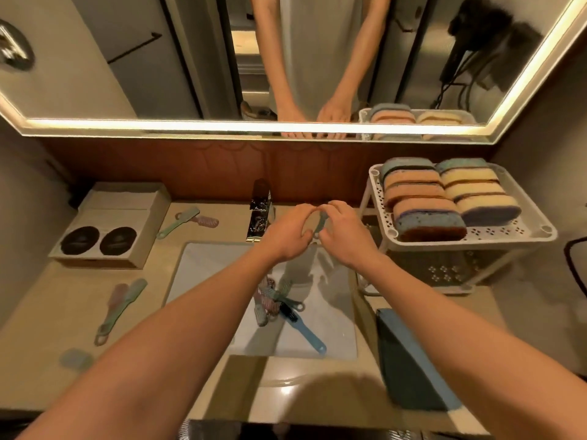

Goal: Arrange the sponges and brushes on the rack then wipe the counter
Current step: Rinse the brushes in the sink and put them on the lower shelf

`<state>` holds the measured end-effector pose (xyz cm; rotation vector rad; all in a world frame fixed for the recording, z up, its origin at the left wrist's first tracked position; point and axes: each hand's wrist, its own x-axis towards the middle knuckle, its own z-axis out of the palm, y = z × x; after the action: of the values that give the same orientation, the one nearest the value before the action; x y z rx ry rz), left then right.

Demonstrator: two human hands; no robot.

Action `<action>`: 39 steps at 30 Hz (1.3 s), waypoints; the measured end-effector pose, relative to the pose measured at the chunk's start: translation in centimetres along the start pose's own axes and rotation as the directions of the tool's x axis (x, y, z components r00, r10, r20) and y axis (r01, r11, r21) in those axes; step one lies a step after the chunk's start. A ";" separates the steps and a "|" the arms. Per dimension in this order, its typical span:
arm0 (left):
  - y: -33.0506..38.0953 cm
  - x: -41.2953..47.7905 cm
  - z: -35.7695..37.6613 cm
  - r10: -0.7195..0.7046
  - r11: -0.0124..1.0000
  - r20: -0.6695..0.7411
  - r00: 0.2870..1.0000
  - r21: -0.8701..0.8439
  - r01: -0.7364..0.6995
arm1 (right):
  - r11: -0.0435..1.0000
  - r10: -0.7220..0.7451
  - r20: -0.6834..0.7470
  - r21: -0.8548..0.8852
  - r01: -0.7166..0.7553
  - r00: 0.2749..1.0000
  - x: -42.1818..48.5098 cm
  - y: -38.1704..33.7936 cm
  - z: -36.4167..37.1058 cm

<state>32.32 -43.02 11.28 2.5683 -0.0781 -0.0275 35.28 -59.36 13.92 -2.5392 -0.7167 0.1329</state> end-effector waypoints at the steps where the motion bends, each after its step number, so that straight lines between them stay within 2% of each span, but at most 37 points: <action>1: -0.5 -0.3 0.5 -0.001 1.000 0.012 1.000 -0.001 0.001 | 1.000 0.012 0.011 0.004 -0.012 1.000 -0.2 0.1 0.7; 7: -4.0 -2.2 3.9 -0.003 0.999 0.115 0.993 -0.039 0.007 | 0.997 0.077 0.065 0.008 -0.078 0.995 -1.0 0.8 5.1; 14: -9.2 -4.9 7.3 0.005 1.000 0.145 0.989 -0.008 -0.004 | 0.988 0.145 0.092 0.032 -0.148 0.985 -3.0 0.7 12.3; 18: -12.2 -7.8 9.0 0.004 1.000 0.065 0.998 -0.029 -0.002 | 0.983 0.175 0.134 0.041 -0.182 0.975 -5.1 0.4 16.1; 22: -15.2 -11.5 10.5 -0.065 0.997 -0.029 0.997 -0.044 0.064 | 0.980 0.192 0.184 0.021 -0.199 0.964 -6.9 -0.5 19.1; 27: -17.3 -14.6 11.7 -0.143 0.989 0.065 0.988 -0.023 0.145 | 0.971 0.228 0.222 0.015 -0.237 0.948 -8.3 -0.5 21.5; 32: -17.8 -15.7 13.9 -0.250 0.968 0.151 0.956 0.007 0.252 | 0.980 0.180 0.243 0.043 -0.196 0.953 -9.6 0.5 23.8; 34: -17.8 -15.6 14.2 -0.287 0.957 0.140 0.948 0.011 0.289 | 0.988 0.120 0.292 0.058 -0.143 0.949 -9.1 1.0 24.6; 37: -17.1 -15.6 14.7 -0.333 0.943 0.126 0.935 0.039 0.330 | 0.983 0.096 0.350 0.116 -0.145 0.932 -9.0 1.6 25.5; 39: -17.3 -15.3 15.2 -0.319 0.947 0.113 0.941 0.079 0.311 | 0.984 0.089 0.354 0.116 -0.138 0.931 -8.9 1.7 26.2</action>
<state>17.32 -35.79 -10.86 2.6113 0.2913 -0.3112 22.65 -53.80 -10.13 -2.4461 -0.6617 0.6635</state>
